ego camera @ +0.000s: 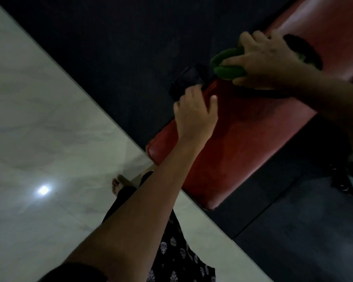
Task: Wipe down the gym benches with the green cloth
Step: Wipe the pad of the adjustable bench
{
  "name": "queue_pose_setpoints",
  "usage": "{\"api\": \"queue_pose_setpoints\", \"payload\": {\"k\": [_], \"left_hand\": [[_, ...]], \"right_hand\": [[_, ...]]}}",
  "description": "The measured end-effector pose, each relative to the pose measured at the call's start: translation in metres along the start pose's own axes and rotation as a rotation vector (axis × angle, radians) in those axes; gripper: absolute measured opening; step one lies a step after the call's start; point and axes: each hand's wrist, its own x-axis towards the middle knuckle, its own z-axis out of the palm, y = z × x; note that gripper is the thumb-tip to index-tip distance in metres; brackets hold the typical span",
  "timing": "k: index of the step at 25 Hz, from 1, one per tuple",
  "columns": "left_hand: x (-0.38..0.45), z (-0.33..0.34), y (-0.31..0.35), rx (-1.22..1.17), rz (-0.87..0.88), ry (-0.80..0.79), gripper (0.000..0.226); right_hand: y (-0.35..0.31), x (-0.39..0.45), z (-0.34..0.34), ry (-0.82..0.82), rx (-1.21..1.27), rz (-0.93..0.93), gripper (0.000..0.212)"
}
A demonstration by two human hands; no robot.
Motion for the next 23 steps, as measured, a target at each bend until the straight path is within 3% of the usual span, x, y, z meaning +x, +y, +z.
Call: {"api": "queue_pose_setpoints", "payload": {"k": [5, 10, 13, 15, 20, 23], "left_hand": [[0.036, 0.03, 0.032, 0.319, 0.265, -0.139, 0.069], [0.04, 0.039, 0.029, 0.269, 0.273, -0.077, 0.07], [0.042, 0.039, 0.027, 0.278, 0.262, -0.037, 0.073], [0.041, 0.04, 0.026, 0.286, 0.261, -0.027, 0.074], [0.035, 0.039, 0.027, 0.329, 0.214, -0.092, 0.075], [0.035, 0.03, 0.039, 0.328, 0.171, -0.134, 0.074]], "right_hand": [[0.075, 0.01, 0.003, 0.022, 0.08, 0.305, 0.055], [0.07, 0.003, 0.014, 0.005, 0.082, 0.065, 0.06], [0.111, 0.011, 0.02, 0.074, 0.17, 0.325, 0.054], [0.12, 0.016, 0.017, 0.051, 0.236, 0.415, 0.063], [0.076, 0.006, 0.019, 0.014, 0.127, 0.149, 0.055], [0.123, 0.017, 0.018, -0.014, 0.111, 0.228, 0.055]]}}
